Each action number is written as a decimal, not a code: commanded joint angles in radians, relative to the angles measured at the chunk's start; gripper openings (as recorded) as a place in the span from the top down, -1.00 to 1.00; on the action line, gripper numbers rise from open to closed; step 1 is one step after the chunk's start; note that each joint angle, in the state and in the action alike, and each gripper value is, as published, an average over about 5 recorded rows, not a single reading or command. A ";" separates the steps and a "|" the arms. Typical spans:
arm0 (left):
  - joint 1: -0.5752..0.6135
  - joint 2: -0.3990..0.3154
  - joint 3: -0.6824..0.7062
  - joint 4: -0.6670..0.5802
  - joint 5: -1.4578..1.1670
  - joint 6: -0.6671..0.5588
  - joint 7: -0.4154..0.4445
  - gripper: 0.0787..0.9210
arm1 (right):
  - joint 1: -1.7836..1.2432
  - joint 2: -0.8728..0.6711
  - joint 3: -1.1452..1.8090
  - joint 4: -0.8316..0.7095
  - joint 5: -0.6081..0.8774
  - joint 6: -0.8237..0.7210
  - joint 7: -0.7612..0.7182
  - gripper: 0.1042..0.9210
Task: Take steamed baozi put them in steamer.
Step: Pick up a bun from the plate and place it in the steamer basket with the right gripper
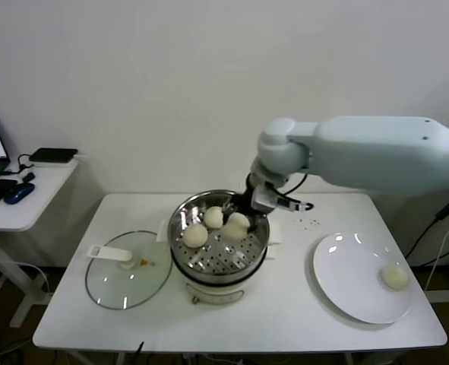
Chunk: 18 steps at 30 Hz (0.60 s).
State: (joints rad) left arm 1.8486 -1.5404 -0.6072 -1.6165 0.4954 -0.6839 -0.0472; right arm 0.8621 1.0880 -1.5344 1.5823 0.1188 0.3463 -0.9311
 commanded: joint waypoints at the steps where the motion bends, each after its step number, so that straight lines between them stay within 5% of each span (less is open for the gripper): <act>1: -0.003 0.000 0.000 0.002 0.000 -0.002 0.000 -0.77 | -0.099 0.173 0.001 -0.066 -0.061 0.022 0.023 -0.33; 18: -0.004 0.001 -0.005 0.008 -0.002 -0.016 -0.003 -0.77 | -0.215 0.218 -0.016 -0.172 -0.133 0.027 0.032 -0.37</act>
State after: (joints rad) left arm 1.8436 -1.5404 -0.6108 -1.6099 0.4941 -0.6974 -0.0488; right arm 0.7078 1.2524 -1.5528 1.4703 0.0165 0.3658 -0.9063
